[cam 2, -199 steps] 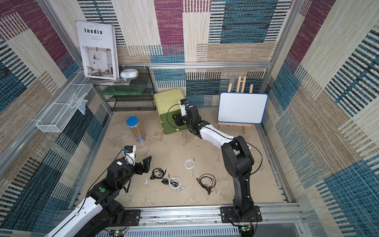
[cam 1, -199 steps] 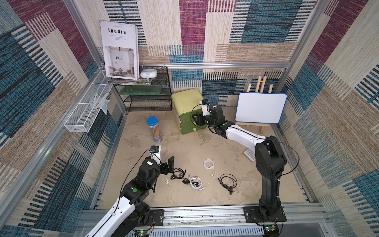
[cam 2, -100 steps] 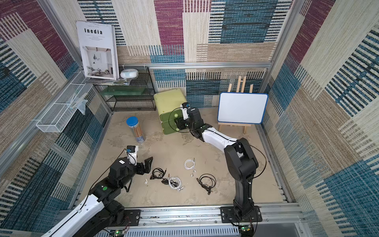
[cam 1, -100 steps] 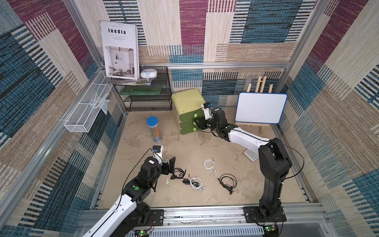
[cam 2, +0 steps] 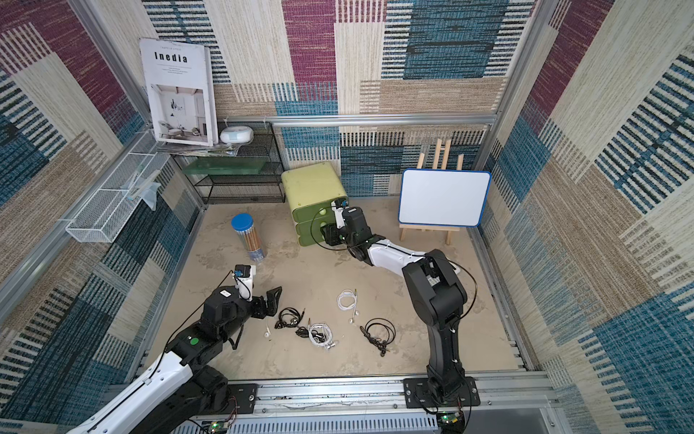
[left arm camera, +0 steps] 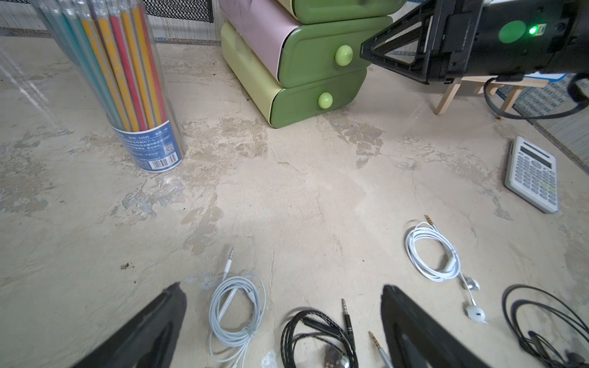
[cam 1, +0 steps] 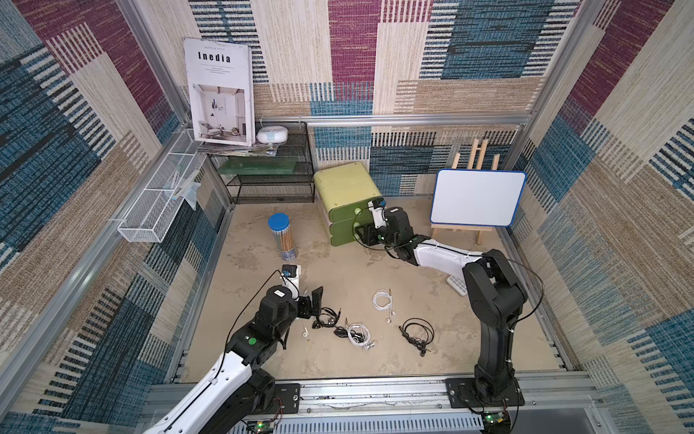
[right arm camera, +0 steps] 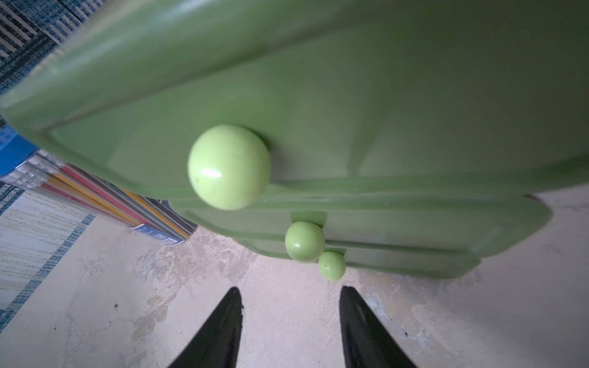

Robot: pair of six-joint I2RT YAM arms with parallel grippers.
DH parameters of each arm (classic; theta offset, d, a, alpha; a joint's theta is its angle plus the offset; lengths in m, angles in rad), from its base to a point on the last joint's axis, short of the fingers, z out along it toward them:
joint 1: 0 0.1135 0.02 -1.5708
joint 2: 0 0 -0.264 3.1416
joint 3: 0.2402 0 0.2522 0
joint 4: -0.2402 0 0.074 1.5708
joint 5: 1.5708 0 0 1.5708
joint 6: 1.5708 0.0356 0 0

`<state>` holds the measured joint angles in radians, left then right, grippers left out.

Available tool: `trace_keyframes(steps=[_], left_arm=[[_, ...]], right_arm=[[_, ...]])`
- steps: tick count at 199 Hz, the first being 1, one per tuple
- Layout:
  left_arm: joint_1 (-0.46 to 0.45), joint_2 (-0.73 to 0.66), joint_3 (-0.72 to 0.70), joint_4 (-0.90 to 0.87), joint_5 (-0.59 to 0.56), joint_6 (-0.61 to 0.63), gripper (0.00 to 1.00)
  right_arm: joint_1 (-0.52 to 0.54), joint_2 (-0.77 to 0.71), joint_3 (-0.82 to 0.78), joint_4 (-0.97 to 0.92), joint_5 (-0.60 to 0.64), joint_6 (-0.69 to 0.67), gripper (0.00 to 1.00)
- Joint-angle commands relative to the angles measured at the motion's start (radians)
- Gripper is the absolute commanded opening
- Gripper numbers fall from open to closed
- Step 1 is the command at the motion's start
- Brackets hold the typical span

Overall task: Place the wired earphones into the drawer by color
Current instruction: Open the drawer in the storage box.

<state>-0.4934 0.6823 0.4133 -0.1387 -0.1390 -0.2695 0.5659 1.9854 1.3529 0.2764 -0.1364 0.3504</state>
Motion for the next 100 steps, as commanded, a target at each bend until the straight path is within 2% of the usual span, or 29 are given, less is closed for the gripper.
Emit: trace_keyframes(steps=[1, 100], left_arm=[[0.001, 0.001, 0.007, 0.001, -0.02, 0.003, 0.99], [0.001, 0.003, 0.007, 0.003, -0.024, 0.004, 0.99]], right_arm=[[0.0, 0.025, 0.018, 0.051, 0.002, 0.018, 0.54], [0.001, 0.101, 0.04, 0.152, 0.021, 0.033, 0.47]])
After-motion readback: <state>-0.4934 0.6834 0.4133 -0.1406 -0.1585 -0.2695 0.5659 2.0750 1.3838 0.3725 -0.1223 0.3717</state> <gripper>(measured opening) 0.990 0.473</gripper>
